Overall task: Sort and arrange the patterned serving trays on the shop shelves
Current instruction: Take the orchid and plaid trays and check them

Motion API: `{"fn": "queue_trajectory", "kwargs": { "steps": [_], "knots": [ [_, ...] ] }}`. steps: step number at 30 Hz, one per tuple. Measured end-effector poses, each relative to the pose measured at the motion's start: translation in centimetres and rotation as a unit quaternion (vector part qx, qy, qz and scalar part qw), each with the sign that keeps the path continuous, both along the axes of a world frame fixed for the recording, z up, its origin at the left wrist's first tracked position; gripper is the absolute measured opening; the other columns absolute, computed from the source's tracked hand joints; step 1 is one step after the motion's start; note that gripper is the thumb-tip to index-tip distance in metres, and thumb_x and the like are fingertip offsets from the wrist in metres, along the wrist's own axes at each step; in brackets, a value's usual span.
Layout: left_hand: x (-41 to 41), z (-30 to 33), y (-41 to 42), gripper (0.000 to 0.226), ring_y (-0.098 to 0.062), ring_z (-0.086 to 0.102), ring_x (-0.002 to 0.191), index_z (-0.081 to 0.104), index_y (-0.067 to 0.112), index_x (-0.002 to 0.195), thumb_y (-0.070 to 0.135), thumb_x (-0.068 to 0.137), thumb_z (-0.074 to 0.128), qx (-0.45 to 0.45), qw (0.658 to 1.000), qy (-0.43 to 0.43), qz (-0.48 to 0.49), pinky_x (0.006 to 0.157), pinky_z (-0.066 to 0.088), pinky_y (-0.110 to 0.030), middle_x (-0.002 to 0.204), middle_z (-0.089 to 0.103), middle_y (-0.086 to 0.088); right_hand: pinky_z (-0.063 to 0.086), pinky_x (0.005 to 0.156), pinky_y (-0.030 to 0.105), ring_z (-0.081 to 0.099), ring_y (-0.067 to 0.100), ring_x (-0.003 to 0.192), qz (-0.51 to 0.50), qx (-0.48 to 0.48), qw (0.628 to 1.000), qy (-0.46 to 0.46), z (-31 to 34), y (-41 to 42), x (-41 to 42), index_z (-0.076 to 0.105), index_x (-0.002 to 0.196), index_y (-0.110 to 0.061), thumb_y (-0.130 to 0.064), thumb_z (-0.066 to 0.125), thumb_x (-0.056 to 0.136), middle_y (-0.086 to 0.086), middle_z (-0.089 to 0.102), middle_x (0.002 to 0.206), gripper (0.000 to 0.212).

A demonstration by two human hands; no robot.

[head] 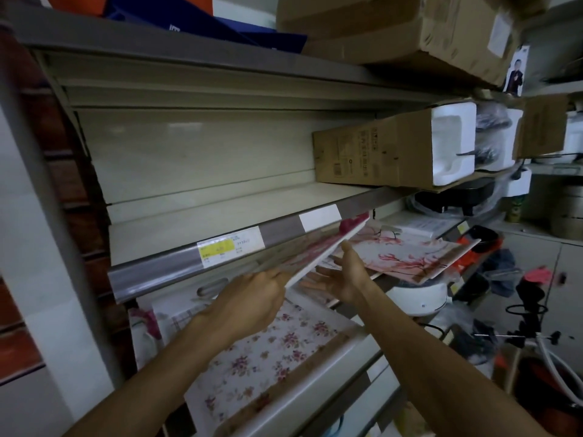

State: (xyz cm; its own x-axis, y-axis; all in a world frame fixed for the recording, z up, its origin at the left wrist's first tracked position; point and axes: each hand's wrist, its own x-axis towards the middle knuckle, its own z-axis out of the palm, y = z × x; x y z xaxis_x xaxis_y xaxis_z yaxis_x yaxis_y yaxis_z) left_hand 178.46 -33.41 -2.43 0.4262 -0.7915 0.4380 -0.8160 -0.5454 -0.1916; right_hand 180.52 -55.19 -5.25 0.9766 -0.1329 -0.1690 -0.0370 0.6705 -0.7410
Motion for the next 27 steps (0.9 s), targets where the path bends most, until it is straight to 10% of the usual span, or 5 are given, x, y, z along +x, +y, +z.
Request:
{"fn": "queue_trajectory", "kwargs": {
  "steps": [4,11,27],
  "knots": [
    [-0.8,0.3,-0.3,0.017,-0.024,0.064,0.077,0.060,0.015,0.105,0.018,0.094,0.046,0.022,1.000,-0.004,0.015,0.061,0.052,-0.036,0.096,0.062,-0.003,0.056,0.075,0.058,0.060,0.046,0.107,-0.031,0.021,0.999,-0.036,0.4,0.8,0.9,0.050,0.127,-0.009,-0.067,0.034,0.092,0.028,0.058,0.122,0.070],
    [-2.9,1.0,-0.3,0.022,-0.021,0.064,0.084,0.062,0.021,0.104,0.027,0.094,0.043,0.030,0.999,-0.028,0.026,0.057,0.035,-0.028,0.099,0.065,0.003,0.057,0.078,0.057,0.066,0.042,0.102,-0.163,-0.047,0.985,0.026,0.5,1.6,-0.2,0.055,0.121,-0.001,-0.029,0.040,0.101,0.028,0.064,0.117,0.038],
    [-15.6,4.5,-1.6,0.022,0.003,0.065,0.084,0.069,0.036,0.108,0.045,0.090,0.060,-0.102,0.928,0.355,-0.051,0.074,0.054,-0.017,0.099,0.068,0.016,0.053,0.082,0.063,0.068,0.042,0.098,-0.193,-0.076,0.978,-0.012,2.1,-2.3,-15.2,0.057,0.123,-0.005,-0.016,0.045,0.090,0.021,0.069,0.112,0.037]
  ]
}}
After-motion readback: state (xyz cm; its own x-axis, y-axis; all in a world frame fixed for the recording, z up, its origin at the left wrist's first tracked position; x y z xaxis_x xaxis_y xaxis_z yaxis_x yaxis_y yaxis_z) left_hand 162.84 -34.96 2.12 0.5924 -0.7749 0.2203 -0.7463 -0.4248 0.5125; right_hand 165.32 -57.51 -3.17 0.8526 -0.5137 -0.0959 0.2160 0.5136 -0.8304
